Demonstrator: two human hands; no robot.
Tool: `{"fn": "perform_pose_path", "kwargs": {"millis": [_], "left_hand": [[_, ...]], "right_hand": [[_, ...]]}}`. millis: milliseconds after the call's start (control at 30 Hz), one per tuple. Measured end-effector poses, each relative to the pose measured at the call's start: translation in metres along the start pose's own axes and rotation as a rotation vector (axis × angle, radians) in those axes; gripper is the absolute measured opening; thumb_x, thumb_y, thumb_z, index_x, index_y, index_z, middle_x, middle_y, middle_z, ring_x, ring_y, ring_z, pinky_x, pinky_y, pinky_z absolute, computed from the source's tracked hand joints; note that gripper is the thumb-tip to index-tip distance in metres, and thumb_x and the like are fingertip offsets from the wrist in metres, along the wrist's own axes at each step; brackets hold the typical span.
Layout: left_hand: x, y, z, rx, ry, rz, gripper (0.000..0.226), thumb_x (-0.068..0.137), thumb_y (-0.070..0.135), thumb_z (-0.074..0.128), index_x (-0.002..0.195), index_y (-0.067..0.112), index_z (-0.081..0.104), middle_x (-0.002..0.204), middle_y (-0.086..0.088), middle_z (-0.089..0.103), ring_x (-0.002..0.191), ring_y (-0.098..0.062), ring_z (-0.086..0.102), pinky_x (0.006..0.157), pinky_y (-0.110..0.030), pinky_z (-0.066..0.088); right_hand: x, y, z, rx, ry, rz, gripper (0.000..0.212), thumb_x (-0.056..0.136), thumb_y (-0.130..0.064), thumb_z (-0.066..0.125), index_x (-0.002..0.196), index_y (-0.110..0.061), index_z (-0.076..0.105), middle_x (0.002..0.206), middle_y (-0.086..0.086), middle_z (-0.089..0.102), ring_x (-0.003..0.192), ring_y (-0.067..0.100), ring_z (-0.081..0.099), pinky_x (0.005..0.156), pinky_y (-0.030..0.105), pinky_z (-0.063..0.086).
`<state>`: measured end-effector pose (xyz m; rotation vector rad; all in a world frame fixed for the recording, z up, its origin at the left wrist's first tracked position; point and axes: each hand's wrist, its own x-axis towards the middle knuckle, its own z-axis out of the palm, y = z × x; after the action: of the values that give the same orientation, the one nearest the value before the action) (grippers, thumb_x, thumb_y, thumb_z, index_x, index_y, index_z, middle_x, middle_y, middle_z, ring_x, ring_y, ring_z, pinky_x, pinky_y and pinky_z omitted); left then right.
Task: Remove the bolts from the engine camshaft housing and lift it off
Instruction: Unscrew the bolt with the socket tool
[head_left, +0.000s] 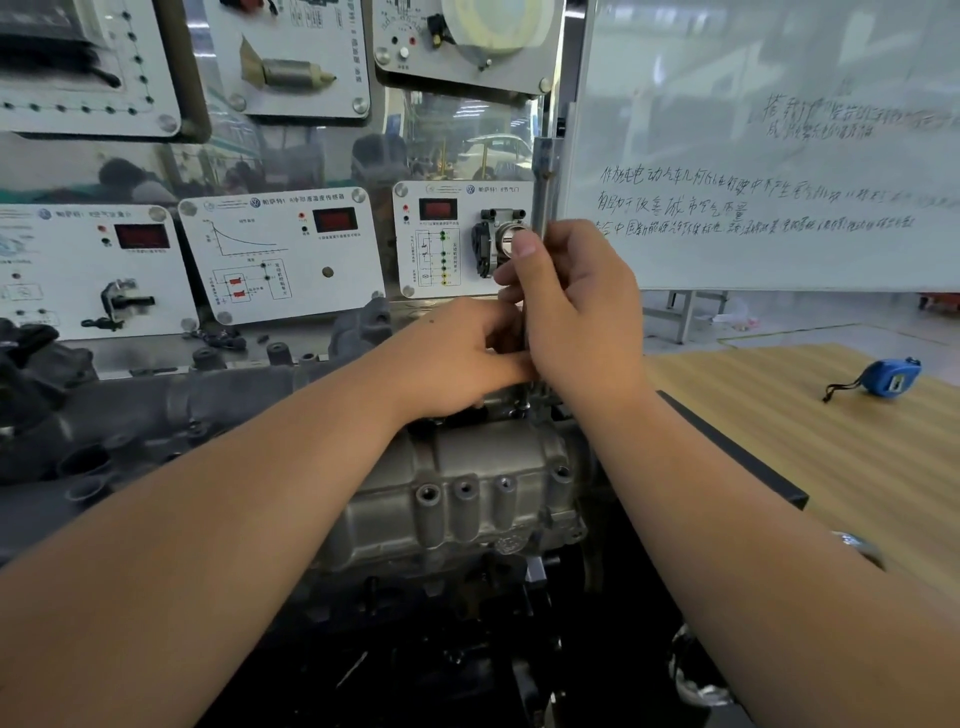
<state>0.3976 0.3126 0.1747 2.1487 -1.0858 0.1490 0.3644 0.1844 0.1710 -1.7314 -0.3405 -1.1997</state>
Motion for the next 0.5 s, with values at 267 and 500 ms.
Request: {"fn": "perform_pose_path", "kwargs": {"millis": [267,500], "left_hand": [[0.0012,0.0017,-0.0017,0.015,0.002,0.015,0.006,0.091,0.024,0.069,0.095,0.020,0.068,0.067,0.011,0.067,0.053,-0.002,0.059,0.052,-0.017,0.045],[-0.0009,-0.0001,0.0004,-0.028,-0.001,-0.032,0.013,0.096,0.023,0.064,0.103,0.013,0.068,0.061,0.004,0.067,0.050,-0.006,0.062,0.050,-0.019,0.047]], "right_hand": [[0.0002,-0.0006,-0.0003,0.052,-0.035,0.012,0.007,0.098,-0.041,0.057,0.100,-0.044,0.050,0.081,-0.005,0.074,0.075,0.004,0.070,0.066,0.024,0.054],[0.0008,0.0027,0.0014,-0.022,-0.009,0.001,0.017,0.100,-0.033,0.049,0.087,-0.030,0.059,0.076,-0.010,0.071,0.074,0.002,0.067,0.065,0.013,0.048]]}}
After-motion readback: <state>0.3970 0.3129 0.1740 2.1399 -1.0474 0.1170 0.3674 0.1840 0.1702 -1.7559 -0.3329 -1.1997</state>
